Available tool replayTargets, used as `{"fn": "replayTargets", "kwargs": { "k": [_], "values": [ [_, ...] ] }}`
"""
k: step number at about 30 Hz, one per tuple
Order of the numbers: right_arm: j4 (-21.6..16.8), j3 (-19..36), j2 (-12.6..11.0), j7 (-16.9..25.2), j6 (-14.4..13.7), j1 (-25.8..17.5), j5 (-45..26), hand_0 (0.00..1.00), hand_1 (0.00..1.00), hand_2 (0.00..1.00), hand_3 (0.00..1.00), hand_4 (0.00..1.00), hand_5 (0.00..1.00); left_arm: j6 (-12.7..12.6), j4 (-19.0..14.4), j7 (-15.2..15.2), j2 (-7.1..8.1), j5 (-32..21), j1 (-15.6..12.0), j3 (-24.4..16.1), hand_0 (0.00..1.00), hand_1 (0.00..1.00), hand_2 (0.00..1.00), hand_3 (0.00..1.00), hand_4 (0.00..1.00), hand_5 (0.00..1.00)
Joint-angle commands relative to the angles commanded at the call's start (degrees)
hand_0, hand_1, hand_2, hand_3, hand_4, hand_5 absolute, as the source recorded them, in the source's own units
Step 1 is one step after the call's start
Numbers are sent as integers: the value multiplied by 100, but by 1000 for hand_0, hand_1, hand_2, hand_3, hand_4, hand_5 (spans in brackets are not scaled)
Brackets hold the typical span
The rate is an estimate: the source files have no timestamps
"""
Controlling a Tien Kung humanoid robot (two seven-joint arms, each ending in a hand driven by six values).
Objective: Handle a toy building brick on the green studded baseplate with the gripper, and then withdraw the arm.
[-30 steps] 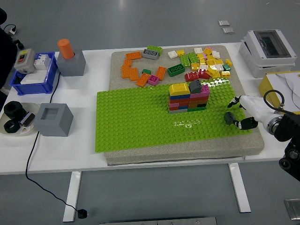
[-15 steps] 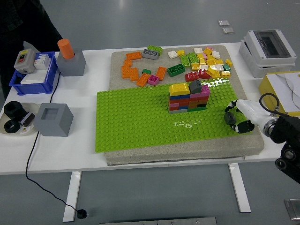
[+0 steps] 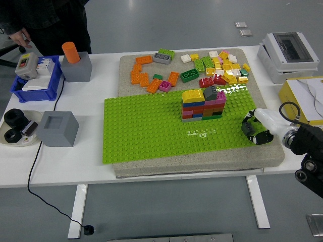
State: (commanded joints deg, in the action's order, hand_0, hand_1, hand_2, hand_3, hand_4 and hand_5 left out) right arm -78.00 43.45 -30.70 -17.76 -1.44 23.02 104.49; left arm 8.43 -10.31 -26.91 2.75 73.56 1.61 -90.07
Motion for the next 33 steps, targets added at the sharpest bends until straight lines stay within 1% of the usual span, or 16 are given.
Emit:
{"fn": "replayTargets", "kwargs": {
  "k": [3, 4, 9, 10, 15, 16, 33],
  "values": [
    [24, -9, 10, 11, -9, 1, -16, 680, 742, 802, 595, 720, 85, -3, 0, 7, 1, 8, 0, 0, 666, 675, 724, 854, 998, 962],
    [32, -13, 13, 15, -11, 2, -20, 676, 739, 798, 582, 685, 128, -5, 0, 10, 1, 10, 0, 0, 666, 675, 722, 852, 998, 960],
    [71, -25, 18, 29, -22, 1, -17, 676, 739, 798, 582, 685, 128, -12, 0, 22, 0, 10, -6, 7, 666, 675, 722, 852, 998, 960],
    [76, -28, 18, 32, -25, 1, -16, 677, 738, 796, 574, 650, 135, -13, 0, 24, 0, 9, -7, 8, 666, 675, 721, 850, 998, 961],
    [90, -36, 11, 43, -39, 8, -10, 677, 738, 796, 574, 650, 135, -21, 0, 30, -6, 3, -17, 14, 666, 675, 721, 850, 998, 961],
    [93, -36, 9, 44, -40, 11, -9, 673, 737, 794, 566, 628, 140, -22, 0, 31, -7, 1, -18, 17, 665, 675, 720, 849, 998, 961],
    [45, 103, -32, 69, -95, 66, -11, 673, 734, 791, 550, 654, 135, -30, 0, 48, 0, -15, -5, 32, 666, 675, 717, 847, 998, 958]
  ]
}}
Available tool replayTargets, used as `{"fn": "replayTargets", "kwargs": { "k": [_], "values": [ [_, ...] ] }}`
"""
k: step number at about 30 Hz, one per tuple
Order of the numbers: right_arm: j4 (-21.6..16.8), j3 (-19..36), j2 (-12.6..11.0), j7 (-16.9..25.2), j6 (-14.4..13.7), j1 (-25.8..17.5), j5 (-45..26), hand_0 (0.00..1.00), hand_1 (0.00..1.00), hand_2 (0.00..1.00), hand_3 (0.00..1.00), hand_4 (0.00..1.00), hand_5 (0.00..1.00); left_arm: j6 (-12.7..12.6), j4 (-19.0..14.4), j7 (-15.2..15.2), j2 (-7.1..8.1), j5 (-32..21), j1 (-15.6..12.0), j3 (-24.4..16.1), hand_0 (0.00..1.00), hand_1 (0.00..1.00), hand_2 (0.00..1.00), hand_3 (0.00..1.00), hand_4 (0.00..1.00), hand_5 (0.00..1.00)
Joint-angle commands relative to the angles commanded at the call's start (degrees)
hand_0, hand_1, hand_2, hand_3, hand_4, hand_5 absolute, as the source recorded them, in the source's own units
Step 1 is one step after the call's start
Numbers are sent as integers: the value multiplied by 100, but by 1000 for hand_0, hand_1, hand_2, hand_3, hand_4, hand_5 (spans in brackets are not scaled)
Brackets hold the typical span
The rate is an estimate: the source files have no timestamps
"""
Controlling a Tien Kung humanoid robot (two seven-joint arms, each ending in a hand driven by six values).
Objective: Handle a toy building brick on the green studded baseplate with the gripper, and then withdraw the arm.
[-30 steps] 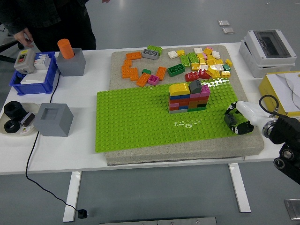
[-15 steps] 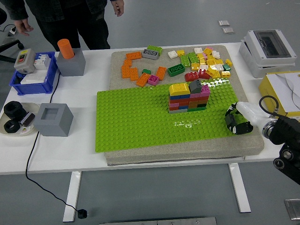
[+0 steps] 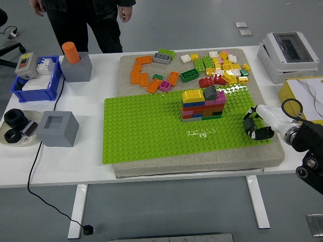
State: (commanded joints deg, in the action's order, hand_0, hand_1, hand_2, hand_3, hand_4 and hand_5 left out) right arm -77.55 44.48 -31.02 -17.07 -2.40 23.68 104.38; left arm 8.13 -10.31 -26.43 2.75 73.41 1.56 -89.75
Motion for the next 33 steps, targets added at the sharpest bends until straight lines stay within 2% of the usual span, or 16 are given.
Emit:
{"fn": "replayTargets", "kwargs": {
  "k": [10, 19, 25, 33],
  "values": [
    [-365, 292, -116, -119, 51, 138, 173, 672, 735, 792, 549, 619, 155, -5, 0, 0, -4, -19, -1, -3, 666, 675, 717, 845, 998, 962],
    [-690, 368, -176, -214, 105, 546, 74, 673, 747, 798, 543, 618, 154, -8, 0, -10, -3, -36, -6, -6, 666, 675, 715, 845, 998, 962],
    [-623, 159, 8, -226, 125, 847, 26, 674, 747, 798, 544, 618, 154, -12, 0, -4, 0, -56, 1, 3, 666, 675, 714, 844, 998, 962],
    [-351, -63, 304, -211, 143, 1152, 48, 674, 746, 798, 543, 618, 154, -20, 0, 14, 10, -76, 17, 22, 666, 675, 714, 845, 998, 961]
  ]
}}
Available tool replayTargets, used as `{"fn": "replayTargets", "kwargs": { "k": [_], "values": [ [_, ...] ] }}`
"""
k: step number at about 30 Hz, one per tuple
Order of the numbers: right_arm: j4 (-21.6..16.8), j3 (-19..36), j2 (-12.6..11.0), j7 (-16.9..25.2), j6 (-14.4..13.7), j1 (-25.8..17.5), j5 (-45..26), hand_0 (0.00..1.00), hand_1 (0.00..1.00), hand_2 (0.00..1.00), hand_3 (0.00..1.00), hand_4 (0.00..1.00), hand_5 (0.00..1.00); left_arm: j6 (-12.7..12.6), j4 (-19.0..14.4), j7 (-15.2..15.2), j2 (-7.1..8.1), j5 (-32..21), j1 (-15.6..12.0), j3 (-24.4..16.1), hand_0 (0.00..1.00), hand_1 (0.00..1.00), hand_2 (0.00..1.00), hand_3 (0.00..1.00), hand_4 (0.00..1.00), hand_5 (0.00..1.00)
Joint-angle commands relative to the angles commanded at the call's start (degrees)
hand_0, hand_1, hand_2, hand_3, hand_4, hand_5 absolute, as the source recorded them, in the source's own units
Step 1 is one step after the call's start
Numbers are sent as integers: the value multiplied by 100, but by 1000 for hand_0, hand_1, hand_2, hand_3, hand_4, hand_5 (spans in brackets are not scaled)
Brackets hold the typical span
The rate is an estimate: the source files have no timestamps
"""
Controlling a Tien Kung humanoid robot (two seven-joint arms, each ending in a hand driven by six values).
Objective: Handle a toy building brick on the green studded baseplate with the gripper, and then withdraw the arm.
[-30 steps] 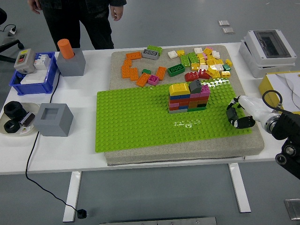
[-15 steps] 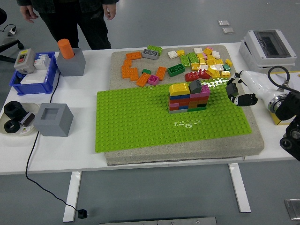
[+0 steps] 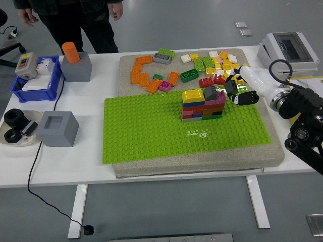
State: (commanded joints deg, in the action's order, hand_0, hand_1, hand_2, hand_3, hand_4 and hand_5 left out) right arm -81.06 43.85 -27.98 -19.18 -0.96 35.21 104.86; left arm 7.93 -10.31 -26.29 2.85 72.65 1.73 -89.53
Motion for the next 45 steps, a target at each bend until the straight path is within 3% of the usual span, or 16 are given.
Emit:
{"fn": "replayTargets", "kwargs": {
  "k": [10, 45],
  "values": [
    [333, -174, 251, 14, 26, 195, -3, 679, 749, 801, 545, 623, 159, -5, 0, 15, 9, -31, 10, 30, 666, 675, 714, 843, 998, 959],
    [677, -384, 430, 78, 16, 333, -100, 680, 752, 803, 545, 630, 160, -13, 0, 38, 40, -79, 17, 109, 666, 675, 713, 842, 998, 960]
  ]
}}
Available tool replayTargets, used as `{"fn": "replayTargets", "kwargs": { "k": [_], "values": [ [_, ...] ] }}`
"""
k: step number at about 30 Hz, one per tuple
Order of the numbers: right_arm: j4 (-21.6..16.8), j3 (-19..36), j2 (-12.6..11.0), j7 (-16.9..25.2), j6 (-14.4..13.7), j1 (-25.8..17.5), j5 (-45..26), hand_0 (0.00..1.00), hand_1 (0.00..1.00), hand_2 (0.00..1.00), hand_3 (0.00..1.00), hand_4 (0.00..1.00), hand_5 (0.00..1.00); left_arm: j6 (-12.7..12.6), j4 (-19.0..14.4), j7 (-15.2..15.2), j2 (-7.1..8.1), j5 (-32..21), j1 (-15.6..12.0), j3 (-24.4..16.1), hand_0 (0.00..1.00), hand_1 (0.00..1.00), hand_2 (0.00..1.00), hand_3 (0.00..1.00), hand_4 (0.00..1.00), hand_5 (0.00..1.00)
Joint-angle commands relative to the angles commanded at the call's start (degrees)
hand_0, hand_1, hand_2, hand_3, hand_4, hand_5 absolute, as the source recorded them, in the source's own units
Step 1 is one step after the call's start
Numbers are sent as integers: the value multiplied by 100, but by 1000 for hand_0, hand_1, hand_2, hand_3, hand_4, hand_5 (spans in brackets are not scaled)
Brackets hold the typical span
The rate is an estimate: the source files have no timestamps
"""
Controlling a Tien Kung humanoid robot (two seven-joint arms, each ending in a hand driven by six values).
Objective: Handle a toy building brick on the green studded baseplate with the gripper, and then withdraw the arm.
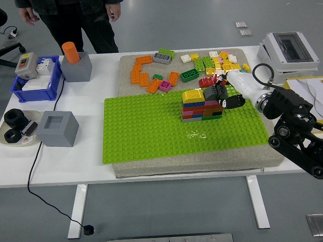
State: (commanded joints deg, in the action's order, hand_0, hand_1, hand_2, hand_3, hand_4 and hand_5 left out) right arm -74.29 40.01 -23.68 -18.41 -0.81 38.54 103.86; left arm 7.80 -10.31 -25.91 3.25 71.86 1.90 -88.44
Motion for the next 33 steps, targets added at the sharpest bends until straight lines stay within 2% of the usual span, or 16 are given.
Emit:
{"fn": "replayTargets", "kwargs": {
  "k": [12, 13, 18, 19, 33],
  "values": [
    [53, -26, 8, 9, -3, 41, -28, 680, 751, 802, 545, 632, 161, -12, 0, 45, 16, -46, 15, 51, 666, 675, 711, 841, 998, 960],
    [55, -29, 8, 9, -4, 42, -30, 681, 752, 803, 594, 635, 161, -14, 0, 52, 17, -52, 14, 59, 665, 674, 709, 839, 998, 961],
    [72, -53, 5, 10, -5, 42, -43, 681, 752, 803, 594, 635, 161, -23, 0, 81, 21, -76, 11, 88, 665, 674, 709, 839, 998, 961],
    [78, -60, 4, 11, -6, 41, -47, 681, 754, 804, 634, 639, 161, -25, 0, 86, 22, -81, 10, 94, 664, 674, 709, 838, 998, 963],
    [118, -99, 12, 24, -19, 48, -66, 681, 755, 809, 644, 643, 159, -46, 0, 150, 34, -123, 10, 158, 663, 671, 706, 837, 998, 967]
  ]
}}
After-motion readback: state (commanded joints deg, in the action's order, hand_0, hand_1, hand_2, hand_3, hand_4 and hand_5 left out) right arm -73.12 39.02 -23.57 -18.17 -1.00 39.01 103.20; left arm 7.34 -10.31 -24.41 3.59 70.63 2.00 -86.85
